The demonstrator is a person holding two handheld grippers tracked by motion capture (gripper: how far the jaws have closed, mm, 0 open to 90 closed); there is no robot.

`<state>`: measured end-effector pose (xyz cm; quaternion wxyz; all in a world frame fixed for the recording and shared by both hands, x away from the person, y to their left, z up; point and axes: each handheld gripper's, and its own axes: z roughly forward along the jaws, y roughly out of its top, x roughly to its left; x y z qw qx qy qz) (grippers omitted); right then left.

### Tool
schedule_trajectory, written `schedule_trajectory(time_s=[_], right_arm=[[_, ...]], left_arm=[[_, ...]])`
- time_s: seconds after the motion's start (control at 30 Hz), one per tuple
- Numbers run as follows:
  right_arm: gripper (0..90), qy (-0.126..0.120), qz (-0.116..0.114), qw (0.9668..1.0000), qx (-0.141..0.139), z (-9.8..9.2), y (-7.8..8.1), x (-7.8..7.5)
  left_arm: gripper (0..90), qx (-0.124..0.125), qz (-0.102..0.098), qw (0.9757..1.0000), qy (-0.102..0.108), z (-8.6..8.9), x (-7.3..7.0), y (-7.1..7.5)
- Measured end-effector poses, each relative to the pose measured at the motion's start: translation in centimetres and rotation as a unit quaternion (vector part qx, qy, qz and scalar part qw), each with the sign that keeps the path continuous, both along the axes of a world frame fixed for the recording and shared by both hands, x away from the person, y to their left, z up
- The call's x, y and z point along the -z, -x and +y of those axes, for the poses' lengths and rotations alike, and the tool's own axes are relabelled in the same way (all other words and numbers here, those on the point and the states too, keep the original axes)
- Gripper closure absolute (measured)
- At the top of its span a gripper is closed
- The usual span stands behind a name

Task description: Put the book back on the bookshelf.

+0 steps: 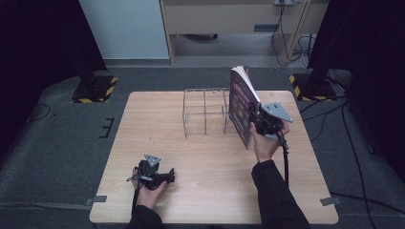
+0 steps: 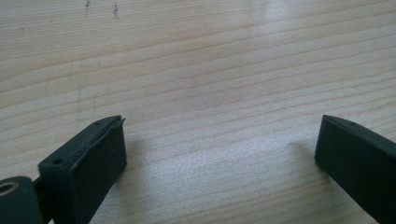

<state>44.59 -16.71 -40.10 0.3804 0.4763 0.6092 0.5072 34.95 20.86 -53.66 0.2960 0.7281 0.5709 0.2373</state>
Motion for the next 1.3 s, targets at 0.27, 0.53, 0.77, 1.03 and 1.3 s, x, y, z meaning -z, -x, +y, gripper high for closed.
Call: schedule_trajectory(time_s=[0.27, 0.53, 0.77, 1.03, 1.3], right_arm=[[62.6, -0.002, 0.014, 0.9999, -0.004, -0.3, 0.0, 0.9], [51.7, -0.001, 0.009, 0.9999, -0.012, -0.1, 0.1, 0.9], [38.4, 0.003, 0.013, 0.9998, -0.016, -0.3, 0.2, 0.9], [27.9, 0.01, 0.026, 0.9992, -0.03, -0.7, 1.1, 1.0], [23.0, 0.015, 0.054, 0.9971, -0.052, -2.0, 2.6, 2.2]], left_arm=[[1.3, 0.0, 0.0, 1.0, 0.0, 0.0, 0.0, 0.0], [1.3, 0.0, 0.0, 1.0, 0.0, 0.0, 0.0, 0.0], [1.3, 0.0, 0.0, 1.0, 0.0, 0.0, 0.0, 0.0], [1.3, 0.0, 0.0, 1.0, 0.0, 0.0, 0.0, 0.0], [1.3, 0.0, 0.0, 1.0, 0.0, 0.0, 0.0, 0.0]])
